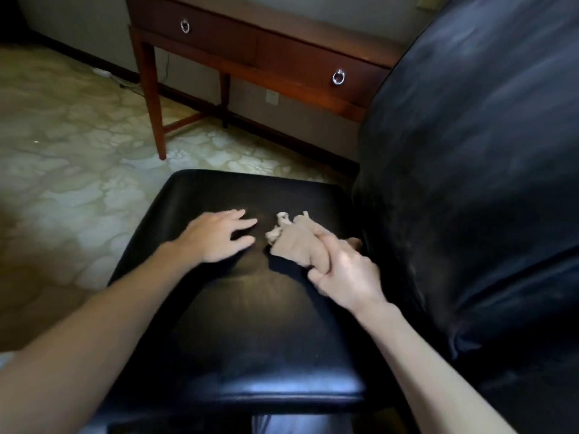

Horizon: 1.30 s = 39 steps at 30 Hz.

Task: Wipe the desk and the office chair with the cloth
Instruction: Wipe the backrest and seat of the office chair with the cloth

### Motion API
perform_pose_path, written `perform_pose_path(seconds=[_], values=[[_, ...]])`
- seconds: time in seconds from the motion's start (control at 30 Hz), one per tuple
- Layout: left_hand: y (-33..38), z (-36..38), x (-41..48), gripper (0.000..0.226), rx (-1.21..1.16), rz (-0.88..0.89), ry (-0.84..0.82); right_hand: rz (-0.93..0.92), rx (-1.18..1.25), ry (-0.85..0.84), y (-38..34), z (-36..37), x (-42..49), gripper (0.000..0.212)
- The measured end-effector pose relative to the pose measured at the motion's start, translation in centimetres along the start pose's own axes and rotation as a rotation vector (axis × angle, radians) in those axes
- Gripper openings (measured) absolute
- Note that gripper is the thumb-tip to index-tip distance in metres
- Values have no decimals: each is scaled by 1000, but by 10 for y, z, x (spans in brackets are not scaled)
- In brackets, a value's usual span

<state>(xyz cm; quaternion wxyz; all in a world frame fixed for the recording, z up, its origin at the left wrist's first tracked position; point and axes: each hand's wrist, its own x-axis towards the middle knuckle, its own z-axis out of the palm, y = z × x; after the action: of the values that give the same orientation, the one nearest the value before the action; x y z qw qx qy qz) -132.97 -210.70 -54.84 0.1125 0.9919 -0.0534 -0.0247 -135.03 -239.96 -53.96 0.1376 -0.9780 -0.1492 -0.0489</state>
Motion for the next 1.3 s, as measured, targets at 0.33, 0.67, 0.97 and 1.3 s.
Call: perform_pose_path(seconds=[0.33,0.67,0.97,1.3], values=[[-93,20,-105,80,-679,-694,113,345,171,234,-11,22,14,57],[-73,38,-127,53,-887,-815,285,39,117,62,-165,46,13,83],[-77,24,-148,41,-1431,-839,445,-32,305,183,-155,10,42,60],[-82,46,-119,65,-1178,-778,321,-57,149,-77,-146,53,81,61]])
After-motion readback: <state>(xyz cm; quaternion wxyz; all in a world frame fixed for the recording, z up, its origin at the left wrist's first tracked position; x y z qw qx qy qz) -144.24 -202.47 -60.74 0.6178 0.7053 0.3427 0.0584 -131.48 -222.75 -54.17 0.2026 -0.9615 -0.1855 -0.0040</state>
